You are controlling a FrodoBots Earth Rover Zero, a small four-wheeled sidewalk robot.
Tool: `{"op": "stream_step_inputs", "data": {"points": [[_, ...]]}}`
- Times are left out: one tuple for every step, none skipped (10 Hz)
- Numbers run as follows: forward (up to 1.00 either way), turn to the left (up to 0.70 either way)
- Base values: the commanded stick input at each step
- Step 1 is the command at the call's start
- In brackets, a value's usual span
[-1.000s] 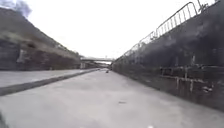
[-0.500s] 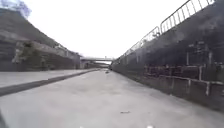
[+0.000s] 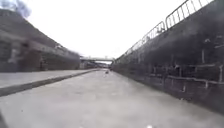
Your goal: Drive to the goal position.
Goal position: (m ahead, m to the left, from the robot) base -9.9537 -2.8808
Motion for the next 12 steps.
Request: {"op": "stream_step_inputs", "data": {"points": [[0.70,0.00],[0.70,0.00],[0.70,0.00],[0.70,0.00],[0.70,0.00],[0.70,0.00],[0.70,0.00],[0.70,0.00],[0.70,0.00],[0.70,0.00],[0.70,0.00],[0.70,0.00]]}}
